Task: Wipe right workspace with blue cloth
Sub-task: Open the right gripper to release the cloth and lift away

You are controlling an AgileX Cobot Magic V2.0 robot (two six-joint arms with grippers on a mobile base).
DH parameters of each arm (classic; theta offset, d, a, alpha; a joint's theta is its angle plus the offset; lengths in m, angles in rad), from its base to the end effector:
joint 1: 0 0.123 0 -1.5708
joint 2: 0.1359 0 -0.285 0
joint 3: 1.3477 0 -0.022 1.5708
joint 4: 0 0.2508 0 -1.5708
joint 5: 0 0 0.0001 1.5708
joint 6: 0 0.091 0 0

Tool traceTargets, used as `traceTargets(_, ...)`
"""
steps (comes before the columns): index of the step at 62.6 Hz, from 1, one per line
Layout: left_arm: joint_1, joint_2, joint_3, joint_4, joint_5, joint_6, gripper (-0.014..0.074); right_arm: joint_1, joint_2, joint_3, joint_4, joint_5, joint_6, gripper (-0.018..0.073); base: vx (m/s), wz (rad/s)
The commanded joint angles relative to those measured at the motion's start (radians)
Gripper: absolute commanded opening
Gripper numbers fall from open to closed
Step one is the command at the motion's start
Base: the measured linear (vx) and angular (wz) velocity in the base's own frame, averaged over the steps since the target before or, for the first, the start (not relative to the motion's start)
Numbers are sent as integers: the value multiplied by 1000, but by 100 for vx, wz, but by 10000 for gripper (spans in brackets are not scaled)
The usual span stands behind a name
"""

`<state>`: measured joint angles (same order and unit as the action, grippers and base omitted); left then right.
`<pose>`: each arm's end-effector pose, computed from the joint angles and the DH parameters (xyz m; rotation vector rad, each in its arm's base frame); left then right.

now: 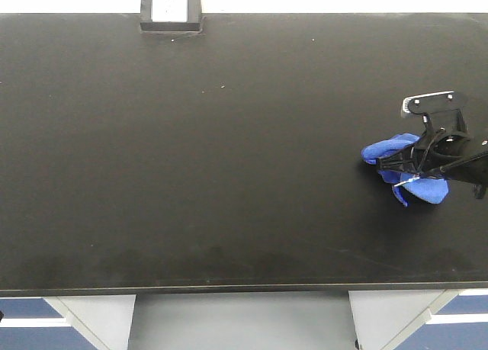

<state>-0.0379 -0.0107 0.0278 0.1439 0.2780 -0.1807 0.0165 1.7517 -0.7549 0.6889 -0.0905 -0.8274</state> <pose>0.0550 0.0015 0.1795 -0.0323 1.7756 -0.0229 0.3208 0.0001 0.1417 -0.1627 2.4070 -0.1264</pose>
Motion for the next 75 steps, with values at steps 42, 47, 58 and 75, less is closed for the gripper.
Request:
traceTargets(42, -4, -16, 30, 1, -79, -8, -6, 10, -224, -21, -6, -27, -3, 679, 0, 0)
traceTargets(47, -4, -16, 30, 1, -79, -8, -6, 10, -319, -21, -6, -9, -3, 663, 0, 0)
traceTargets(58, -4, -16, 30, 1, -79, -8, -6, 10, -573, -21, -3, 90, -3, 586, 0, 0)
traceTargets(75, -4, -16, 30, 1, -79, -8, -6, 10, -903, -21, -3, 271, 28, 353, 0, 0)
